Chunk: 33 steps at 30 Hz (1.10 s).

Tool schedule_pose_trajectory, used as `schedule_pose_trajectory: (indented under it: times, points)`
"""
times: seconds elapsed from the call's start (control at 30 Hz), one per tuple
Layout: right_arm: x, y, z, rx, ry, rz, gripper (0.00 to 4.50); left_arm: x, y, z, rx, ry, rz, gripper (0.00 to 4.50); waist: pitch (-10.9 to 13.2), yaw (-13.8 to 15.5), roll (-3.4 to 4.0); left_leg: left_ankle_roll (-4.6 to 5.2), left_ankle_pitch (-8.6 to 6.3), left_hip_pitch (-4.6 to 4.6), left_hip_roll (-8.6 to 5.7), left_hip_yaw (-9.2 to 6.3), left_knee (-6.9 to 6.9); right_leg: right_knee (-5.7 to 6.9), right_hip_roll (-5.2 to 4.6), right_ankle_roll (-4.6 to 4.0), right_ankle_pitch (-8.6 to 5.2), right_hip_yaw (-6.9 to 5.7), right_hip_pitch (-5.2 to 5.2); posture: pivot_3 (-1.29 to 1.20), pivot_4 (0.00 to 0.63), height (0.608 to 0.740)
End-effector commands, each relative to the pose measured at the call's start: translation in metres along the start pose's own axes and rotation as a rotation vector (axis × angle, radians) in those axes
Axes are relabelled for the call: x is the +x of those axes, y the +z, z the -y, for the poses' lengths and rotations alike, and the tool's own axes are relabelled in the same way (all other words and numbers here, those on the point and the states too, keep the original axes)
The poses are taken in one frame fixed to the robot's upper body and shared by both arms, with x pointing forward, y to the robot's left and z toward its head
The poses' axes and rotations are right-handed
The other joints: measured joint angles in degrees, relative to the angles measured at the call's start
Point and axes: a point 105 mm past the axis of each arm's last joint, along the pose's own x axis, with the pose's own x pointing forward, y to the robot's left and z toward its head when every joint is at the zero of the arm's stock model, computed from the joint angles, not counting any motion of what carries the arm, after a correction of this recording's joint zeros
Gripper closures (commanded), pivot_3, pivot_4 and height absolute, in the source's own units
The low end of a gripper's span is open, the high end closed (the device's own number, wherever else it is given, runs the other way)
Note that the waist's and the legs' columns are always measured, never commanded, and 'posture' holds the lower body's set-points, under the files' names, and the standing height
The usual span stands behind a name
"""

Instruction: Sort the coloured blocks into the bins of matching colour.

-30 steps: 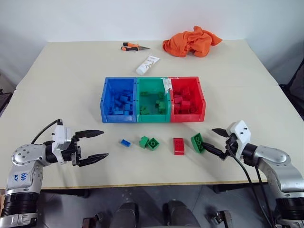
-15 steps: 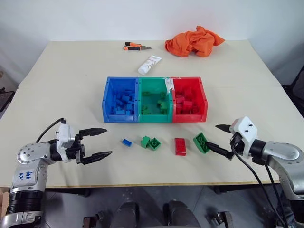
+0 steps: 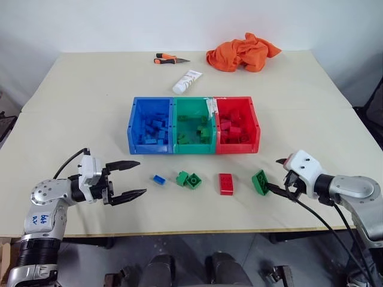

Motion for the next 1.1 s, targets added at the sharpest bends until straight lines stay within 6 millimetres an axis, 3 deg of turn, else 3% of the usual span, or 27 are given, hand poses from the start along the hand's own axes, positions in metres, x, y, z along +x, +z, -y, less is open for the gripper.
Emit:
schedule_pose_trajectory:
  times: [0.03, 0.23, 0.53, 0.8, 1.1]
  points:
    - [-0.006, 0.018, -0.001, 0.012, 0.002, 0.11, 0.0, 0.002, 0.01, 0.0, 0.045, -0.005, 0.021, 0.04, 0.0, 0.0, 0.0, 0.0, 0.0, 0.0, 0.0, 0.0, -0.01, -0.01, 0.0, 0.0, 0.0, 0.0, -0.01, 0.0, 0.15, 0.74]
    - [-0.014, 0.037, -0.009, 0.149, 0.045, 0.26, 0.0, 0.004, 0.01, -0.001, 0.046, -0.003, 0.026, 0.04, 0.01, 0.0, 0.02, 0.0, 0.0, 0.0, 0.0, 0.01, -0.03, 0.0, 0.0, 0.0, 0.0, 0.0, -0.01, 0.0, 0.15, 0.74]
    - [-0.018, 0.044, -0.015, 0.198, 0.101, 0.27, 0.0, 0.005, 0.011, -0.004, 0.052, 0.005, 0.027, 0.04, 0.01, 0.03, 0.02, 0.0, 0.0, -0.01, 0.0, -0.01, -0.05, -0.04, 0.0, 0.0, 0.0, -0.01, -0.01, 0.0, 0.15, 0.74]
    - [0.002, 0.04, -0.042, 0.145, 0.223, 0.225, 0.0, 0.007, 0.012, -0.005, 0.054, 0.002, 0.033, 0.04, 0.01, 0.01, 0.02, 0.0, 0.0, -0.01, 0.0, -0.01, -0.06, -0.04, 0.0, 0.0, 0.0, 0.0, -0.02, 0.0, 0.15, 0.74]
    - [0.025, 0.033, -0.045, -0.001, 0.344, 0.157, 0.0, 0.002, 0.013, -0.002, 0.059, 0.017, 0.026, 0.04, 0.01, -0.04, 0.02, 0.0, 0.0, -0.01, 0.0, -0.02, -0.08, -0.06, -0.01, 0.0, 0.0, -0.02, -0.04, 0.0, 0.15, 0.74]
